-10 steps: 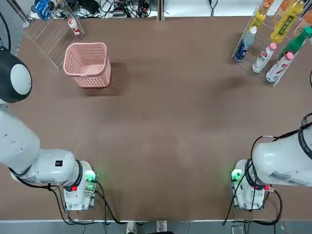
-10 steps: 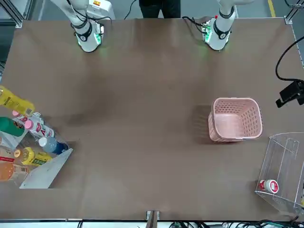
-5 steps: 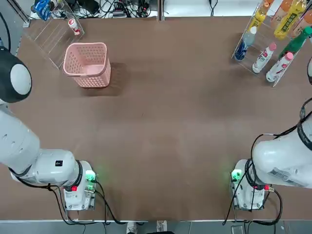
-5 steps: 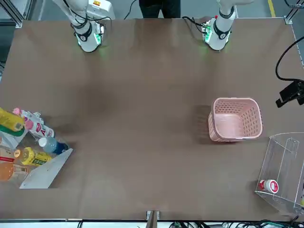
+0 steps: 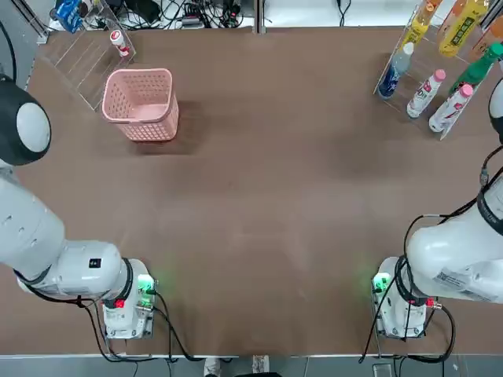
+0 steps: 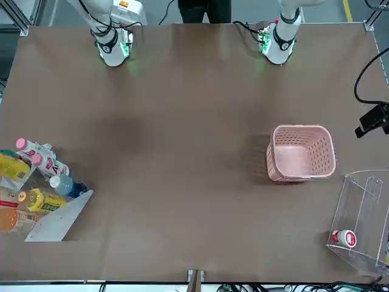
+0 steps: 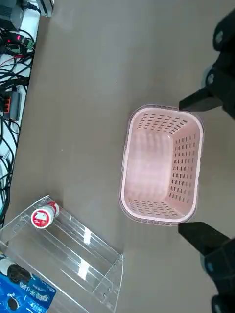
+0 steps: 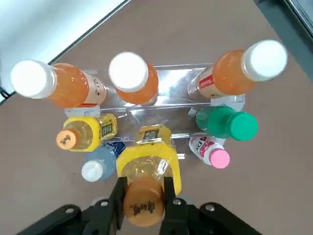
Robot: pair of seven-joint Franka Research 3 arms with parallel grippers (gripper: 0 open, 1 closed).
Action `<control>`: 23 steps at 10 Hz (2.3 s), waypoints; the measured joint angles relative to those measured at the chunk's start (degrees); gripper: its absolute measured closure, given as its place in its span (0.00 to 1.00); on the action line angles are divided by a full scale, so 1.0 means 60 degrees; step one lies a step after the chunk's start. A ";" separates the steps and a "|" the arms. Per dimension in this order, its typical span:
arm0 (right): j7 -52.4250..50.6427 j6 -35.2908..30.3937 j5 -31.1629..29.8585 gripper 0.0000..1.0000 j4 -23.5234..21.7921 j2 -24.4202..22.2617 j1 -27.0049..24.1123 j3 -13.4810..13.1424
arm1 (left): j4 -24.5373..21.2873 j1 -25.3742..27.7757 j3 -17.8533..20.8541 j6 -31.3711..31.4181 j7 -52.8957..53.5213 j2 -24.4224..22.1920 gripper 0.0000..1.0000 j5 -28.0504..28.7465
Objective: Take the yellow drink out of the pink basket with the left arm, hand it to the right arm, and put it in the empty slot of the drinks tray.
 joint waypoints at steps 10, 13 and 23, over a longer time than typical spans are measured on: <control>-0.0068 0.0977 0.0003 0.66 0.0015 0.0820 -0.0050 0.0006 | 0.0000 0.0057 0.0068 -0.0168 0.0091 0.0000 0.00 0.0162; -0.0088 0.1150 0.0008 0.66 0.0015 0.1021 -0.0066 0.0006 | 0.0000 0.0058 0.0065 -0.0191 0.0180 0.0000 0.00 0.0450; -0.0120 0.1282 0.0048 0.66 0.0014 0.1447 -0.0100 0.0012 | 0.0000 0.0048 0.0001 -0.0206 0.0183 -0.0002 0.00 0.0479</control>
